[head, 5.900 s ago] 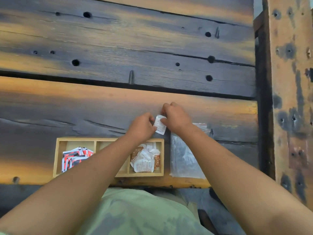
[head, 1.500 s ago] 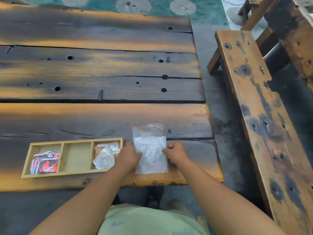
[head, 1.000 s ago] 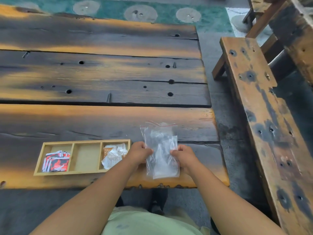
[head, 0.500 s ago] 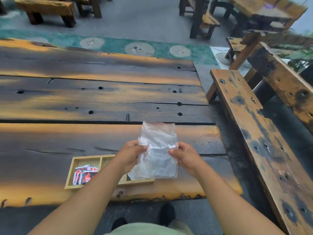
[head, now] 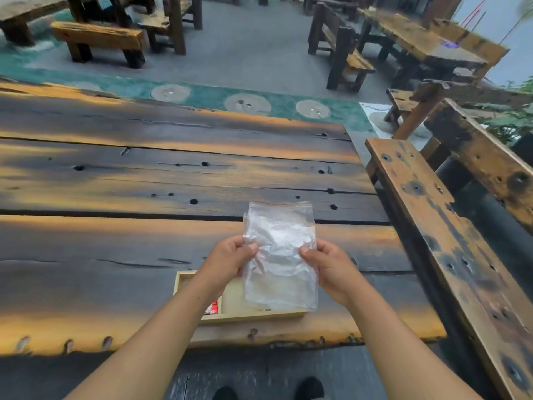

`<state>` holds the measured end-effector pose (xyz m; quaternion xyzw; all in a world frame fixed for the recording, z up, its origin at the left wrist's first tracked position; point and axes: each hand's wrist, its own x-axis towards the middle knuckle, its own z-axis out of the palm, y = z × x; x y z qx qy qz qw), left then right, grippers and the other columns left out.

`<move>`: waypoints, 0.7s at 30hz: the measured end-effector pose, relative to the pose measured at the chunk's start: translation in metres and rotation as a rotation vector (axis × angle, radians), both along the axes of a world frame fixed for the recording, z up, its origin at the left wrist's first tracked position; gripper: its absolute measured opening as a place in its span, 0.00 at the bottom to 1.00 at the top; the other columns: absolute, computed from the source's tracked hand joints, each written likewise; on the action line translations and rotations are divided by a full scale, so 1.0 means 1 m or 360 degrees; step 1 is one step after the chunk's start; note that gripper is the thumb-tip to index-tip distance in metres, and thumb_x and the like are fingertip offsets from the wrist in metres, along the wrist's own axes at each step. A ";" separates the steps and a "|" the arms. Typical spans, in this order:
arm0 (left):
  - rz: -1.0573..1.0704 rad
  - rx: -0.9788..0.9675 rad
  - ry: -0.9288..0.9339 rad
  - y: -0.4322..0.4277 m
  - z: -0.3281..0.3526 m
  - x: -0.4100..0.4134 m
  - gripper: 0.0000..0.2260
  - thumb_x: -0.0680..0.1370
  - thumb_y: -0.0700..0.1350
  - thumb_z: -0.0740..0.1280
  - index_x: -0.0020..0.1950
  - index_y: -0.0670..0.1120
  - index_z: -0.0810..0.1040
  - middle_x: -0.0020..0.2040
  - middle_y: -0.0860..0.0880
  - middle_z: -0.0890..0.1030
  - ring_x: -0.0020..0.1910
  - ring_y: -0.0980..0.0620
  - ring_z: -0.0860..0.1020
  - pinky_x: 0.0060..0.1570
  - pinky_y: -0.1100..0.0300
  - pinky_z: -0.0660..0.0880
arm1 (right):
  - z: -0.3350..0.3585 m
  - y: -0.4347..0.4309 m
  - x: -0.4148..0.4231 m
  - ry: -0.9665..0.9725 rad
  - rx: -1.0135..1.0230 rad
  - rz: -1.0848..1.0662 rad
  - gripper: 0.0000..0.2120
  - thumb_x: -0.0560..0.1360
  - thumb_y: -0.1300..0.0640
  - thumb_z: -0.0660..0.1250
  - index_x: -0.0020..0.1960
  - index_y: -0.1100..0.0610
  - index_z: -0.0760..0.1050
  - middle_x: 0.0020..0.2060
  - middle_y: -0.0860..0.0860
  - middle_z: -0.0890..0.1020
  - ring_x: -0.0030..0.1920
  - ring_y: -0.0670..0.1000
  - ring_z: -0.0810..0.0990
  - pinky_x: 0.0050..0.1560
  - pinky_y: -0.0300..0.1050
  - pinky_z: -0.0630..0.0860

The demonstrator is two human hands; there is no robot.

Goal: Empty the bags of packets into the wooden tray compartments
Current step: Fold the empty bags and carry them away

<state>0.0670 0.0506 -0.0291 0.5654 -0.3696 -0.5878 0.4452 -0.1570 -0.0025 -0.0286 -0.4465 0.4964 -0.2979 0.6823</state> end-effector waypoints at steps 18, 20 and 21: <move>0.0200 -0.0185 0.0690 0.003 0.049 -0.038 0.13 0.81 0.33 0.59 0.50 0.44 0.83 0.43 0.44 0.84 0.38 0.49 0.83 0.32 0.58 0.80 | 0.050 -0.022 -0.036 -0.0770 0.0064 -0.0029 0.12 0.77 0.67 0.61 0.51 0.59 0.82 0.48 0.59 0.84 0.44 0.56 0.84 0.42 0.47 0.83; 0.0243 -0.0192 0.0753 0.001 0.051 -0.044 0.16 0.80 0.31 0.59 0.42 0.44 0.83 0.39 0.44 0.84 0.35 0.49 0.83 0.32 0.58 0.80 | 0.050 -0.022 -0.039 -0.0793 0.0054 -0.0023 0.11 0.75 0.68 0.63 0.46 0.58 0.83 0.45 0.59 0.84 0.43 0.57 0.84 0.40 0.49 0.83; 0.0269 -0.0190 0.0751 0.000 0.052 -0.046 0.17 0.80 0.31 0.59 0.39 0.44 0.82 0.37 0.45 0.83 0.33 0.49 0.81 0.30 0.59 0.79 | 0.049 -0.023 -0.041 -0.0774 0.0058 -0.0038 0.13 0.74 0.70 0.62 0.41 0.57 0.83 0.41 0.58 0.84 0.40 0.57 0.84 0.38 0.49 0.83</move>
